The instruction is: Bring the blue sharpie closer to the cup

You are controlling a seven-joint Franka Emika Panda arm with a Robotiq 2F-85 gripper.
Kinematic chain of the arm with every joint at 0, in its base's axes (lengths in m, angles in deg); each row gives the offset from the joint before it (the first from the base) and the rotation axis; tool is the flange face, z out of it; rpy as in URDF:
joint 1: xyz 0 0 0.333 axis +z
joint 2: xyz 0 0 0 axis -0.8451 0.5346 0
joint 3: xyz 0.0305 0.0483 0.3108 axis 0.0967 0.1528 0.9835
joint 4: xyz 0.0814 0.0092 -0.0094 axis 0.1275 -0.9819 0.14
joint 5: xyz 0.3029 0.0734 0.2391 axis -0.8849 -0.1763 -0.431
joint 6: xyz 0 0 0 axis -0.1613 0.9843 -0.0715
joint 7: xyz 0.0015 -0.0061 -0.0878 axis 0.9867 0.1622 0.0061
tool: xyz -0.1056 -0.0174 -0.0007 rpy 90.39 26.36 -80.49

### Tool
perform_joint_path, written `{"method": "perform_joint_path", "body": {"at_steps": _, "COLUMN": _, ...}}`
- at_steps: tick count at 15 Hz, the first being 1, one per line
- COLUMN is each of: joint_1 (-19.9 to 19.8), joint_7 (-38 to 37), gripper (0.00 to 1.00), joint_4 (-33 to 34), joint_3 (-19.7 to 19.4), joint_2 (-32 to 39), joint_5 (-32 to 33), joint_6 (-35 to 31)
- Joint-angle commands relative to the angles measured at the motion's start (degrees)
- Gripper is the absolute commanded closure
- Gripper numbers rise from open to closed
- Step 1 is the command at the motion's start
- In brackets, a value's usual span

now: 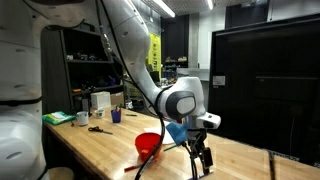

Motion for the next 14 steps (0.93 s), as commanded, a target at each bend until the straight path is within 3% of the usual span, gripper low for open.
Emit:
{"method": "perform_joint_path", "body": {"at_steps": 1, "joint_1": -0.39, "joint_7": 5.79, "gripper": 0.00, "joint_4": -0.18, "joint_3": 0.72, "joint_2": 3.02, "joint_5": -7.14, "joint_6": -2.05}}
{"method": "perform_joint_path", "body": {"at_steps": 6, "joint_1": -2.04, "joint_7": 19.79, "gripper": 0.00, "joint_4": 1.47, "joint_3": 3.69, "joint_2": 6.75, "joint_5": -20.92, "joint_6": -0.77}}
{"method": "perform_joint_path", "body": {"at_steps": 7, "joint_1": -2.28, "joint_7": 21.33, "gripper": 0.21, "joint_4": 2.02, "joint_3": 3.88, "joint_2": 7.60, "joint_5": -22.27, "joint_6": -0.95}}
{"method": "perform_joint_path", "body": {"at_steps": 9, "joint_1": -2.96, "joint_7": 23.84, "gripper": 0.31, "joint_4": 3.12, "joint_3": 4.29, "joint_2": 8.77, "joint_5": -24.38, "joint_6": -0.69}}
{"method": "perform_joint_path", "body": {"at_steps": 14, "joint_1": -4.15, "joint_7": 26.80, "gripper": 0.69, "joint_4": 4.91, "joint_3": 4.65, "joint_2": 9.96, "joint_5": -25.71, "joint_6": -0.08}}
